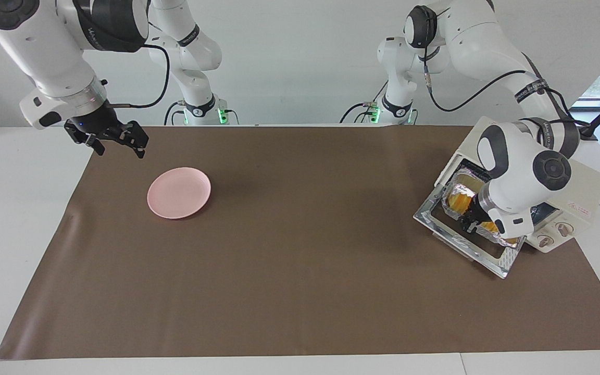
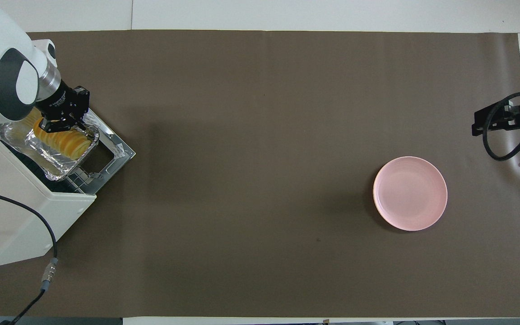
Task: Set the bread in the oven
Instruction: 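Lower the foil tray into the open oven with the left gripper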
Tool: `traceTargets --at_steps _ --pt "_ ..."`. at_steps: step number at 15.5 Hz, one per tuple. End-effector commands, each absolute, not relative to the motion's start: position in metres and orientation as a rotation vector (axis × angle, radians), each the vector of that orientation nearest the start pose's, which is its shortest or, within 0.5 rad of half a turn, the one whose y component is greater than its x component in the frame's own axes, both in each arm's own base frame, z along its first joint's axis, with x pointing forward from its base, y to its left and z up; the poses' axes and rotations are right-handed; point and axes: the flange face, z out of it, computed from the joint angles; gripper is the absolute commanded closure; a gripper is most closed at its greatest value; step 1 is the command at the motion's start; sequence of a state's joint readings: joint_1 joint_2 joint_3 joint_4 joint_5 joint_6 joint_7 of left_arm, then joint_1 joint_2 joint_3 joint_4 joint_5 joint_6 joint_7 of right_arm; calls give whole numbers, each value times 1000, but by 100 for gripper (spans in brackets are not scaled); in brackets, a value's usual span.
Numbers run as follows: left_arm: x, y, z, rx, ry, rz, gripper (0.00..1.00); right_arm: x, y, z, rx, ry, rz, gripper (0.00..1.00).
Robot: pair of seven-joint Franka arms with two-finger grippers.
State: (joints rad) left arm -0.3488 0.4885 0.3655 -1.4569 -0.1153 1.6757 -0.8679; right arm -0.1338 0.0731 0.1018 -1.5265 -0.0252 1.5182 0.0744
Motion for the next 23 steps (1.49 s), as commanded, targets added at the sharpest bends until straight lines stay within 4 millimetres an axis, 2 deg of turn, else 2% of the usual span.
traceTargets --at_steps 1,3,14,23 --pt "647 -29 401 -2716 -1212 290 100 563 -26 603 -3168 134 133 0" --pt "646 -15 403 -2695 -1217 278 100 563 -26 603 -3168 132 133 0" --pt "646 17 410 -2654 -1241 239 100 563 -26 603 -3168 132 133 0" --pt "640 23 403 -2637 -1240 229 100 563 -26 603 -3168 132 133 0"
